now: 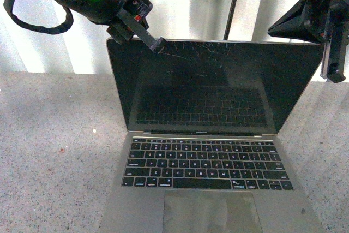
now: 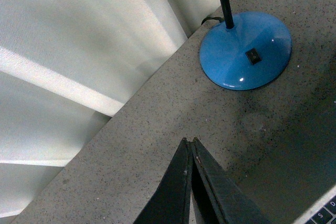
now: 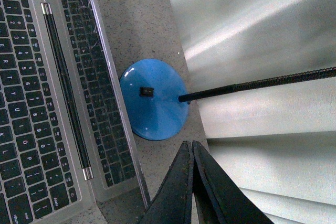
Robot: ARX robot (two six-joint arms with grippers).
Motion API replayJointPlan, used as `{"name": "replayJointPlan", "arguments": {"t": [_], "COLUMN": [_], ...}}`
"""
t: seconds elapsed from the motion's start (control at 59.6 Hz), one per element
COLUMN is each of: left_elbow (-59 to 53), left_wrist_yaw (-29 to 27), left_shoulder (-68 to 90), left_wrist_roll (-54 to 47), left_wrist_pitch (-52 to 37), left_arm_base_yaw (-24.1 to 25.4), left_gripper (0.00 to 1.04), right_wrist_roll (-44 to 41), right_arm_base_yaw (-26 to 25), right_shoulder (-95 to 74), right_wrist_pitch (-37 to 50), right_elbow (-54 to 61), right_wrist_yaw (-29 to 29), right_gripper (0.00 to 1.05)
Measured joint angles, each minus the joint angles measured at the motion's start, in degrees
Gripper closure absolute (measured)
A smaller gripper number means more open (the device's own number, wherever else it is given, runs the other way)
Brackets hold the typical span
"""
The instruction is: Close laptop
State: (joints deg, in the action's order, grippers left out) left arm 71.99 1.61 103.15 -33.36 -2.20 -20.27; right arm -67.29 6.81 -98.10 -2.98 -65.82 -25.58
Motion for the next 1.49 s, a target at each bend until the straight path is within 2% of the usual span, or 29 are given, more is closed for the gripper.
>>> {"name": "replayJointPlan", "arguments": {"t": [0.57, 1.493], "left_elbow": [-0.94, -4.9], "left_wrist_yaw": [2.62, 3.56], "left_shoulder": [-1.75, -4.04], "left_wrist_roll": [-2.01, -2.97], "left_wrist_pitch": [4.83, 6.45], "left_arm_base_yaw": [-0.48, -0.59], "left_gripper": [1.01, 1.01], "right_wrist_roll": [-1.14, -3.21], "right_arm_base_yaw": [0.7, 2.49], "right_shoulder": [-0.17, 0.61], "right_wrist_pitch": [-2.03, -5.88], "right_elbow": [-0.02, 2.47], "right_wrist_yaw": [-0.07, -0.13], "right_gripper": [1.02, 1.02]}}
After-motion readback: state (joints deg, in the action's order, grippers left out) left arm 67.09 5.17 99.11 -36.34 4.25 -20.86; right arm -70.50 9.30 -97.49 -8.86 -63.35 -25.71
